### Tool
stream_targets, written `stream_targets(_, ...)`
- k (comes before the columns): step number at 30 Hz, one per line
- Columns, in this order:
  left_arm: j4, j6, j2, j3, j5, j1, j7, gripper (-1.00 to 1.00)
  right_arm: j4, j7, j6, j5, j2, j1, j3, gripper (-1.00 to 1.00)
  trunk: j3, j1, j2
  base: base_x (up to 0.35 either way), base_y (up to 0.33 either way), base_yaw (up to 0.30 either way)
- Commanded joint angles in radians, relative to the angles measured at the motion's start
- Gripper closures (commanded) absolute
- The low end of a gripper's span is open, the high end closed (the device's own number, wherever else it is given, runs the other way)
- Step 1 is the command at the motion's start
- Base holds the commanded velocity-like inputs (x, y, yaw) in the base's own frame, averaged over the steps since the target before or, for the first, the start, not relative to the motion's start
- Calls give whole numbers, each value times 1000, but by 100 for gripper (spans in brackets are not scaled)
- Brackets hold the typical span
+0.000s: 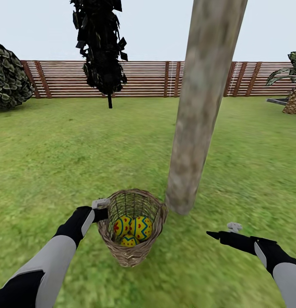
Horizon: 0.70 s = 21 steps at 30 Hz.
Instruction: Take the three Easter eggs out of the wicker basket on the lawn in the garden, then place them on the lawn next to a single tree (choose any tree) so that all three eggs are next to the same tree and none are left in the basket.
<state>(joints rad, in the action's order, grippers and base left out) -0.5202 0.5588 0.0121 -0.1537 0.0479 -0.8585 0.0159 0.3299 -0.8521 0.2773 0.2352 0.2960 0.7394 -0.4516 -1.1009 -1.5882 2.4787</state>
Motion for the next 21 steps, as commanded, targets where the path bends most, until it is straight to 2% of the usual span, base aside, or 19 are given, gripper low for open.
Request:
stream_targets(1, 9, 5, 2, -7, -16, 1, 4, 100, 1, -6, 8, 7, -1, 0, -9, -100, -4, -4, 7, 0, 0, 0)
stream_targets(3, 9, 5, 2, -7, -16, 1, 3, 100, 1, -5, 8, 7, -1, 0, -9, -100, -11, -12, 21, 0, 0, 0)
stream_targets(21, 10, 4, 0, -5, -16, 1, 4, 100, 1, -1, 8, 9, -3, 1, -9, -100, -11, -12, 21, 0, 0, 0)
